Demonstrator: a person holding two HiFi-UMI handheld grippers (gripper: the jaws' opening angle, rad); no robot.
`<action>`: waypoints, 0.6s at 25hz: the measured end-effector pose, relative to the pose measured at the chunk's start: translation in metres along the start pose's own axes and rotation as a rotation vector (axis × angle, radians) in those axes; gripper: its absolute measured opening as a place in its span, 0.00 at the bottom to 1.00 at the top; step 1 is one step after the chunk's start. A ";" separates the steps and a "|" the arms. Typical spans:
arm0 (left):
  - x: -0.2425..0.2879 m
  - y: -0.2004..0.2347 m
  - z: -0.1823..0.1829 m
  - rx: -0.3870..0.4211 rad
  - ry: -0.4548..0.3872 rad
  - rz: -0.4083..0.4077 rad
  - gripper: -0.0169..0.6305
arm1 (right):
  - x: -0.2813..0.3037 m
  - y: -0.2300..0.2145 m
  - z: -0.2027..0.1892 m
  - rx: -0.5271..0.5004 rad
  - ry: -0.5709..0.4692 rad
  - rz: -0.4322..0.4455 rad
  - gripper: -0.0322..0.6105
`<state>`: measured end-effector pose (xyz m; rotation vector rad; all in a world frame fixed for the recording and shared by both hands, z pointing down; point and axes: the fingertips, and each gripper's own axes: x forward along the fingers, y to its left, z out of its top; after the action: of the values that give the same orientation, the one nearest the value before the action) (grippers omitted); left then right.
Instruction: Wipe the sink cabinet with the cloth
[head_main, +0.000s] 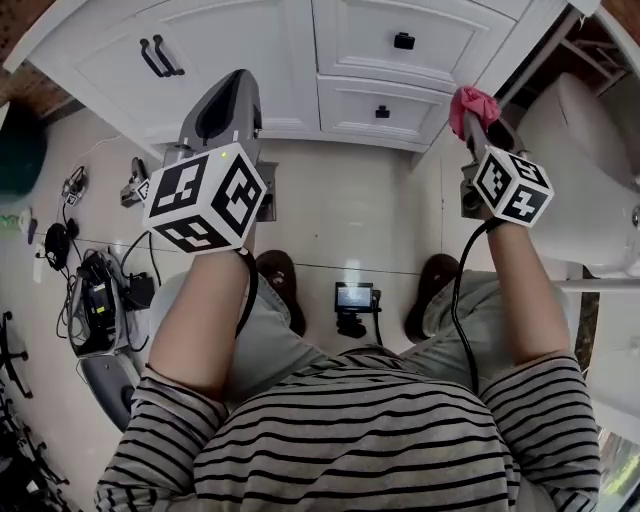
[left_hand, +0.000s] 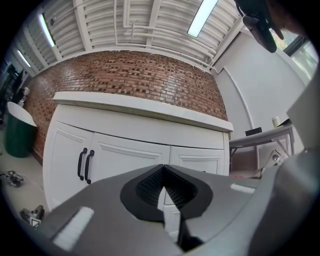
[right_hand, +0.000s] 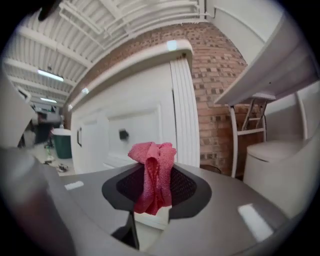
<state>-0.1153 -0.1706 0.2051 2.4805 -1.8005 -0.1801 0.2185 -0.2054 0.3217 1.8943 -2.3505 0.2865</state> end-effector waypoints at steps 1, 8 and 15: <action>-0.003 -0.003 0.001 0.007 -0.002 0.004 0.03 | -0.019 0.013 0.026 0.014 -0.050 0.043 0.26; -0.023 -0.034 -0.005 0.009 0.001 -0.009 0.03 | -0.092 0.045 0.060 0.145 -0.188 0.125 0.25; -0.028 -0.055 -0.018 0.057 0.030 -0.049 0.03 | -0.101 0.052 0.049 0.091 -0.173 0.139 0.25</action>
<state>-0.0692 -0.1271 0.2169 2.5531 -1.7592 -0.0955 0.1916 -0.1085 0.2498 1.8678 -2.6315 0.2552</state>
